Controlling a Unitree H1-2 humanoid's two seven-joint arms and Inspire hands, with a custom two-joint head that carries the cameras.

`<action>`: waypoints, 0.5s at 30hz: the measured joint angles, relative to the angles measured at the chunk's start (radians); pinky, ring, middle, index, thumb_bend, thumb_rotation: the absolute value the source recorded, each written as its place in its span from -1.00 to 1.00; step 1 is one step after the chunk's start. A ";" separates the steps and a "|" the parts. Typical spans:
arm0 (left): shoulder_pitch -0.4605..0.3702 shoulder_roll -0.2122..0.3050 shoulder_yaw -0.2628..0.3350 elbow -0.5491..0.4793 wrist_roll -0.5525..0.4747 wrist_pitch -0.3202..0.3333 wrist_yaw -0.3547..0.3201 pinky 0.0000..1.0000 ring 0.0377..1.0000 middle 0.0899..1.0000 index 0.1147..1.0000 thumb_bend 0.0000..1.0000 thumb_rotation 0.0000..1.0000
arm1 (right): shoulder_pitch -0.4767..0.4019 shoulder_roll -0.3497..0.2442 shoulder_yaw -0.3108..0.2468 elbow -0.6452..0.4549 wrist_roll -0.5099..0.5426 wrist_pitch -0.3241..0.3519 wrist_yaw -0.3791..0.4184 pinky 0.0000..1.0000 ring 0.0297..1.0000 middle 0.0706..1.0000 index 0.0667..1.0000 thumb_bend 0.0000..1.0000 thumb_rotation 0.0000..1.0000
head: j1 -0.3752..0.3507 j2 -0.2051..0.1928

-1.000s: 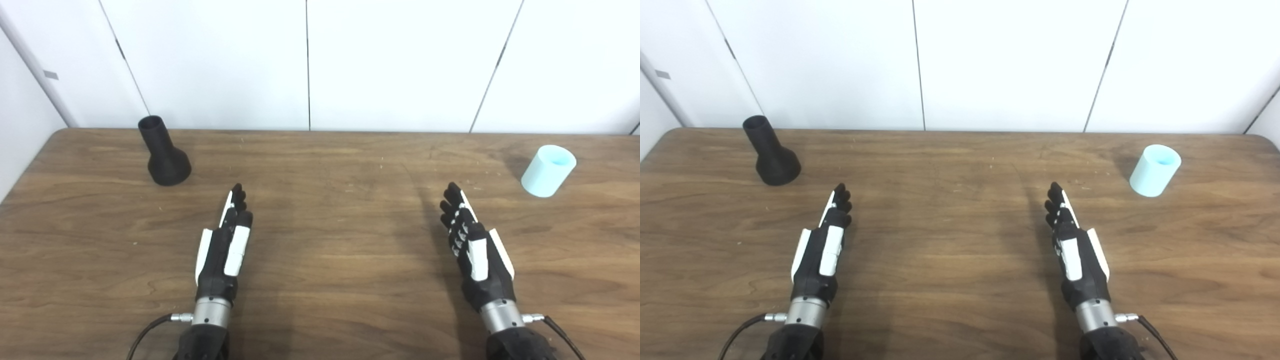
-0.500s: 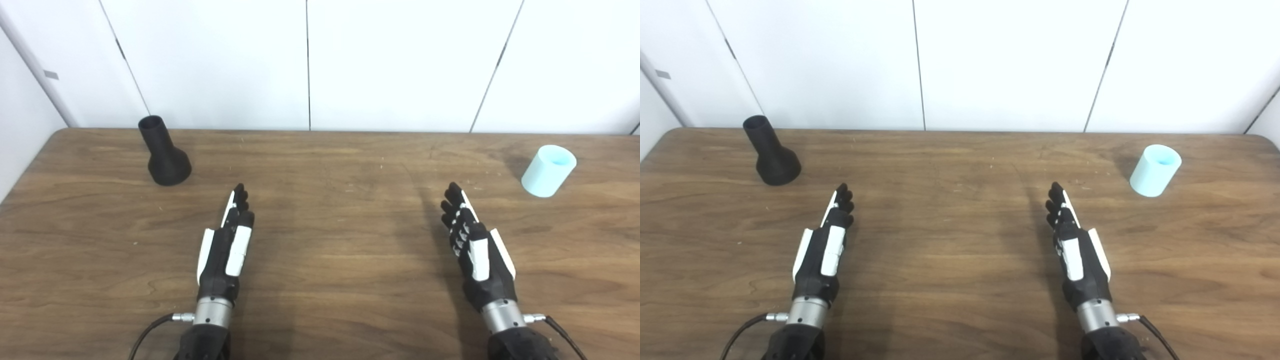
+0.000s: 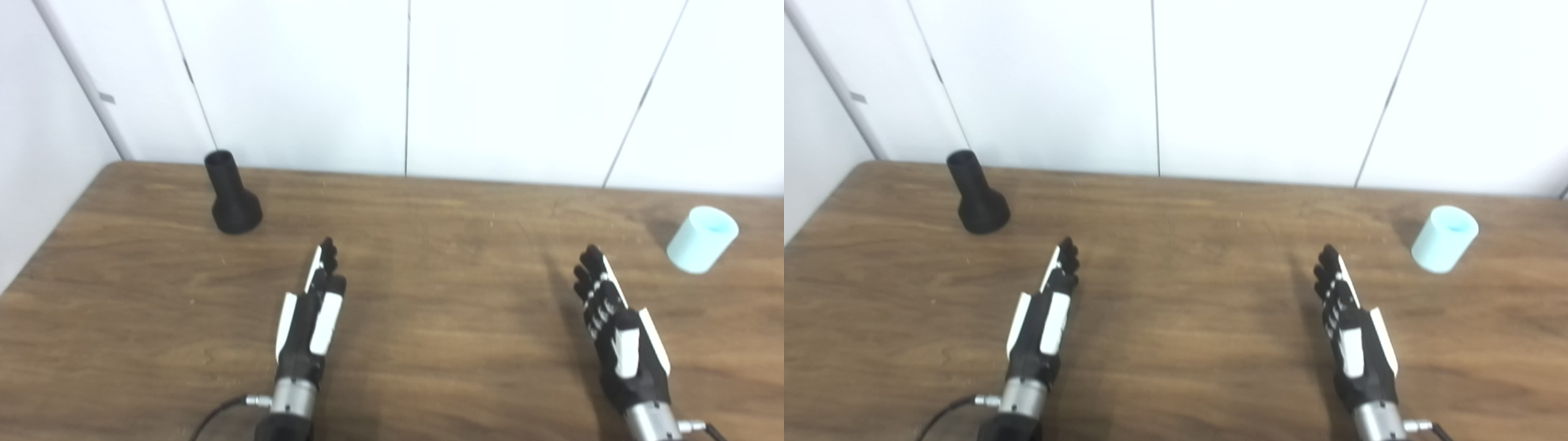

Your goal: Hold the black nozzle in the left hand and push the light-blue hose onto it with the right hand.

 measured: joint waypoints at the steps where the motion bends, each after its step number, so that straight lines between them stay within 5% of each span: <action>1: -0.001 -0.003 0.000 0.005 0.000 -0.015 0.002 1.00 1.00 1.00 1.00 0.75 1.00 | 0.000 0.000 -0.001 0.002 0.001 -0.006 0.001 1.00 1.00 1.00 1.00 0.40 1.00 | 0.000 -0.003; 10: -0.005 0.001 0.009 0.012 0.000 -0.070 0.016 1.00 1.00 1.00 1.00 0.85 1.00 | 0.000 0.004 0.003 0.012 -0.013 -0.046 0.002 1.00 1.00 1.00 1.00 0.39 1.00 | -0.054 -0.037; 15: -0.009 0.034 0.048 0.004 0.137 -0.149 0.087 0.98 0.91 0.93 1.00 0.81 0.92 | 0.000 0.013 0.007 0.012 -0.027 -0.062 -0.001 1.00 1.00 1.00 1.00 0.40 1.00 | -0.077 -0.032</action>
